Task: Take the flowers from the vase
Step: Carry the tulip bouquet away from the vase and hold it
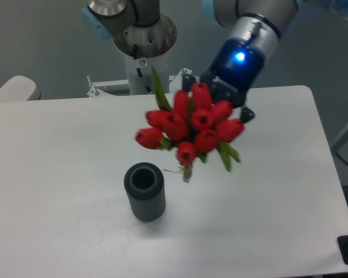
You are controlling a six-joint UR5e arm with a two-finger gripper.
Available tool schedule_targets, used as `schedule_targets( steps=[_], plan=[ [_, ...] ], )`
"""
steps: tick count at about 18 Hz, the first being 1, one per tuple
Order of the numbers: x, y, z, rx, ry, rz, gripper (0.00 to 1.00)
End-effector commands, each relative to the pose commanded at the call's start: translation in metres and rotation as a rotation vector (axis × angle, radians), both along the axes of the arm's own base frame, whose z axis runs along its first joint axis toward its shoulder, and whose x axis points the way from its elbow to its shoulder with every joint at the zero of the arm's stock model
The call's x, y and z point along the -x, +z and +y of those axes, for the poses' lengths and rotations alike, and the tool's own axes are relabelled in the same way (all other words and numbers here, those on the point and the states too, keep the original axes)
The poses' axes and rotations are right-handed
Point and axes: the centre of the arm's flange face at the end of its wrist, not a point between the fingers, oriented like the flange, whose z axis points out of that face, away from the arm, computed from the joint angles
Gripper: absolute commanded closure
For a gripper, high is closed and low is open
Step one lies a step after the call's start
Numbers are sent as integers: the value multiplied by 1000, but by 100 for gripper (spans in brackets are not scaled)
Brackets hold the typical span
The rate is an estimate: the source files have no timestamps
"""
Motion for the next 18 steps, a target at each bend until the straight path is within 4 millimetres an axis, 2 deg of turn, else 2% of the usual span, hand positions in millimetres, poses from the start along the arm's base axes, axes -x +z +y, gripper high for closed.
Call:
schedule_targets(
  steps=[4, 9, 12, 18],
  plan=[
    [45, -23, 0, 10, 20, 6, 67],
    [75, -64, -2, 19, -4, 65, 67],
    [96, -66, -17, 17, 21, 83, 67],
    [101, -73, -18, 16, 6, 122, 67]
  ],
)
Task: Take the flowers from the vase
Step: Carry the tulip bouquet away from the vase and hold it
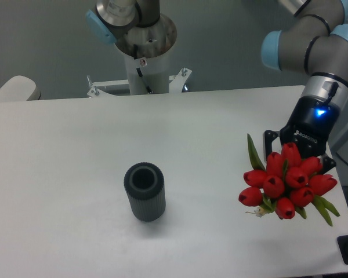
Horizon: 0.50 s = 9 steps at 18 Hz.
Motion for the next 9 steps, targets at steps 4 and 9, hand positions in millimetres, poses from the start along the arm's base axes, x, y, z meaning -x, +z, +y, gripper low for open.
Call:
schedule_targets(
  steps=[4, 9],
  plan=[
    [1, -2, 1, 1, -3, 6, 67],
    [-1, -6, 3, 47, 2, 49, 67]
  ],
)
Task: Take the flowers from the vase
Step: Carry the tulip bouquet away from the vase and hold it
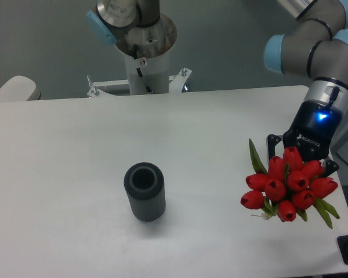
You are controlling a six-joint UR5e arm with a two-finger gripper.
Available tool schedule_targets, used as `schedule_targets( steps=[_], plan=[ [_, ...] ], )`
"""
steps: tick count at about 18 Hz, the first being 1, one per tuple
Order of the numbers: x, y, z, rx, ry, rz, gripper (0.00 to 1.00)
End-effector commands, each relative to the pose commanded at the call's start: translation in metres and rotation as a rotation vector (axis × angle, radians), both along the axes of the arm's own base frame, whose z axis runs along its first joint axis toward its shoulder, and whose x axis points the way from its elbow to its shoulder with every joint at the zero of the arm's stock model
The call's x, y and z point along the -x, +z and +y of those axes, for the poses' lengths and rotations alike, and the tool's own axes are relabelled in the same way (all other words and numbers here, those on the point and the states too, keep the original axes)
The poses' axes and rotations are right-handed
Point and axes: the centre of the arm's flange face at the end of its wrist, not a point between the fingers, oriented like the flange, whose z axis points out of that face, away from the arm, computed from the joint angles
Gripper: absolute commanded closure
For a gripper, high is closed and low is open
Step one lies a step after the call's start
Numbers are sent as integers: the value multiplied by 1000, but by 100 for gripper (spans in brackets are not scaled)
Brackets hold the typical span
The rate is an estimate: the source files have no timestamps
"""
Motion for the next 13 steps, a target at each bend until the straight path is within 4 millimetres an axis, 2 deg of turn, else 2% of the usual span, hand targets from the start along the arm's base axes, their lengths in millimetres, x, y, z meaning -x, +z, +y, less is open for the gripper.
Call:
schedule_targets(
  steps=[13],
  plan=[
    [1, -3, 1, 7, -5, 13, 67]
  ],
)
